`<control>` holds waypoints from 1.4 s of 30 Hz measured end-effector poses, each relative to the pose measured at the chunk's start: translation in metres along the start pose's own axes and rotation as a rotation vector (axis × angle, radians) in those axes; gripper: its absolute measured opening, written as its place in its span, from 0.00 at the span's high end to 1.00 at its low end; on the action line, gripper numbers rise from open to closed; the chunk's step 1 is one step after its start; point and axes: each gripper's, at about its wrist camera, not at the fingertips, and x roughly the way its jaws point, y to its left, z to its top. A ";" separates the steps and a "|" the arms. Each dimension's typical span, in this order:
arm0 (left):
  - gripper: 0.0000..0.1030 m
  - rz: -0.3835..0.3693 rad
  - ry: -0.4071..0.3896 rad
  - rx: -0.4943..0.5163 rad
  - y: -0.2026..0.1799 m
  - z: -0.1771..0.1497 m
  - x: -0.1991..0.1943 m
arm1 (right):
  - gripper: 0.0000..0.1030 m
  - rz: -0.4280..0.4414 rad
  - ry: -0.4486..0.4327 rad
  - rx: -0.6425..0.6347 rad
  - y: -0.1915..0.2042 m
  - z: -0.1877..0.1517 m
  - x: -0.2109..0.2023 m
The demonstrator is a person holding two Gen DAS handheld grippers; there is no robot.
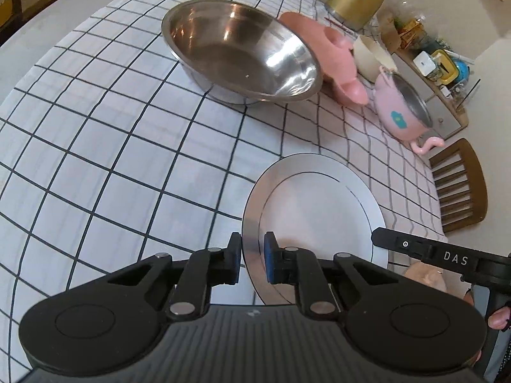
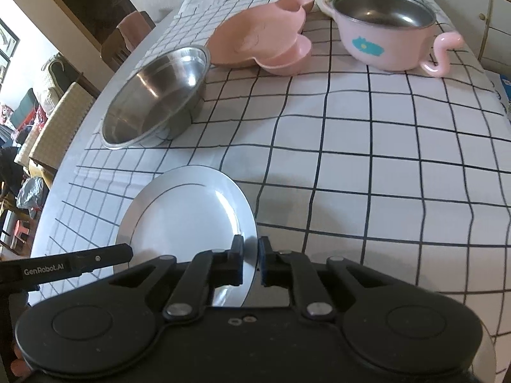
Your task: Organize plates and bowls
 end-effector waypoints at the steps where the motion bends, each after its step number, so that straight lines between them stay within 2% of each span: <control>1: 0.87 -0.004 -0.002 0.005 -0.002 0.000 -0.003 | 0.91 0.000 -0.003 0.004 0.001 0.000 -0.004; 11: 0.87 -0.070 0.000 0.091 -0.038 -0.008 -0.027 | 0.91 -0.022 -0.077 0.064 -0.008 -0.013 -0.059; 24: 0.87 -0.161 0.075 0.287 -0.101 -0.042 -0.026 | 0.92 -0.078 -0.164 0.227 -0.051 -0.072 -0.120; 34: 0.87 -0.159 0.135 0.454 -0.141 -0.080 -0.003 | 0.92 -0.133 -0.187 0.343 -0.085 -0.124 -0.142; 42: 0.87 -0.138 0.172 0.507 -0.150 -0.090 0.019 | 0.92 -0.148 -0.177 0.377 -0.103 -0.143 -0.133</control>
